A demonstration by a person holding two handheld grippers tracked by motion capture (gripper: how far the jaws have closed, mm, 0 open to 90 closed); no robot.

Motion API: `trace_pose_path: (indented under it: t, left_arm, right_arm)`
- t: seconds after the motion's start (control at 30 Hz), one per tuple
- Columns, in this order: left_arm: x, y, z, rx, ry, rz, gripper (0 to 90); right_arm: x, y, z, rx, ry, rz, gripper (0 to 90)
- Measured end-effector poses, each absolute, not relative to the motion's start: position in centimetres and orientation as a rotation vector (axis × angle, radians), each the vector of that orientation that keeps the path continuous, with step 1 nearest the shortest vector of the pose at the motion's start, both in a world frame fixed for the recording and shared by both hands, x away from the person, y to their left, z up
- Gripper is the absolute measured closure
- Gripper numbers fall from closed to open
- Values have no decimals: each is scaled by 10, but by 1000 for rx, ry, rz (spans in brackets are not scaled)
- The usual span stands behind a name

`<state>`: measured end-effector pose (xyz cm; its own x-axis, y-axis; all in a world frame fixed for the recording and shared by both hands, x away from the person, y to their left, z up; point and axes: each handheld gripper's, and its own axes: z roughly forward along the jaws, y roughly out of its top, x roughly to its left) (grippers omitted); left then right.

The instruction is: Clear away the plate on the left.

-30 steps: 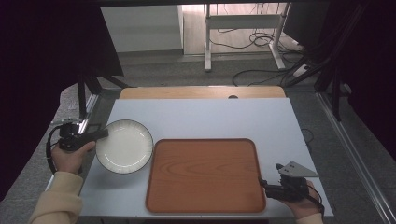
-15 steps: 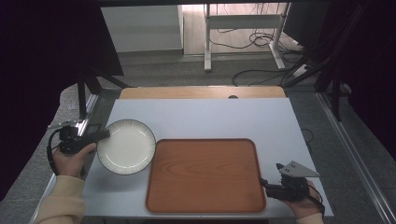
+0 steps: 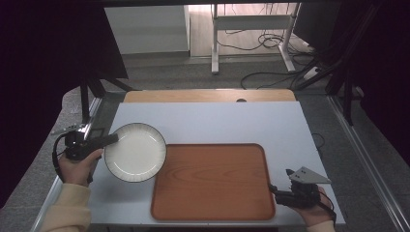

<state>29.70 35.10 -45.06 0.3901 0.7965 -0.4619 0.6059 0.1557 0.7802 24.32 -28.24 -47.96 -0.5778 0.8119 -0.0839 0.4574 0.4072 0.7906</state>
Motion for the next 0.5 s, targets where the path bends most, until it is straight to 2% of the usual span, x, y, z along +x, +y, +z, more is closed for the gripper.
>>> trace_pose_path:
  t: [0.5]
  left_arm:
    - [295,333,-446,1535,1257,186,831]
  right_arm:
    - [244,-284,-479,1082,2194,1038,197]
